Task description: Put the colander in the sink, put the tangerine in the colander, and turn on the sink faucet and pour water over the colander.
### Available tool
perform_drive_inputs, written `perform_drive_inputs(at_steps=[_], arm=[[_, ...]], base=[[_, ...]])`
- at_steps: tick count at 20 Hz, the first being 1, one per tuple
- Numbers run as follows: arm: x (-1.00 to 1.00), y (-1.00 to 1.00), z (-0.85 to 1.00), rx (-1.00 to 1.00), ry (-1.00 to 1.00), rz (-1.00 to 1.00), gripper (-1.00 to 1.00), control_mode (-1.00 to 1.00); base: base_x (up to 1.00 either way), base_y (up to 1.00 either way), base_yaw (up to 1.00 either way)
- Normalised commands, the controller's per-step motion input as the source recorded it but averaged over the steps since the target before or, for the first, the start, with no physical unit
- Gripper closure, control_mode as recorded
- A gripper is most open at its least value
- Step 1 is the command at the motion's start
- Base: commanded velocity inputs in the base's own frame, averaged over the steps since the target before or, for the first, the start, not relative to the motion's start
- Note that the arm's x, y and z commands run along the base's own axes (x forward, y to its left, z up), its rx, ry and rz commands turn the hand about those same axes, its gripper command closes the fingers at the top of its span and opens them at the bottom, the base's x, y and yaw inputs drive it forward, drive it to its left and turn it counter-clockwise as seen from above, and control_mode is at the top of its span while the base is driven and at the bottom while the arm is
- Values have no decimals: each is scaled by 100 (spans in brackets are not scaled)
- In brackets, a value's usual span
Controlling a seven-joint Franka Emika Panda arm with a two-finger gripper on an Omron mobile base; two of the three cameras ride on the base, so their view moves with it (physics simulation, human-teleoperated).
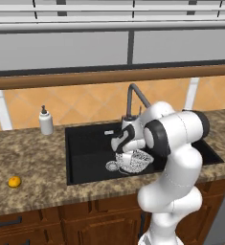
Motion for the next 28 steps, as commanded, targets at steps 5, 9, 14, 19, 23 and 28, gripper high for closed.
perform_drive_inputs(at_steps=[5,9,14,19,23,28], arm=[[6,0,-17,-2,-10,-5,100,-100],[-9,0,0,0,0,-8,100,-100],[-6,-2,-10,-3,-5,-6,100,-100],[0,-1,-15,-4,-20,-3,100,-100],[3,0,-26,-3,-16,-3,100,-100],[8,0,-34,-2,-3,-5,100,-100]], base=[[0,0,0],[0,0,0],[0,0,0],[0,0,0],[0,0,0],[0,0,0]])
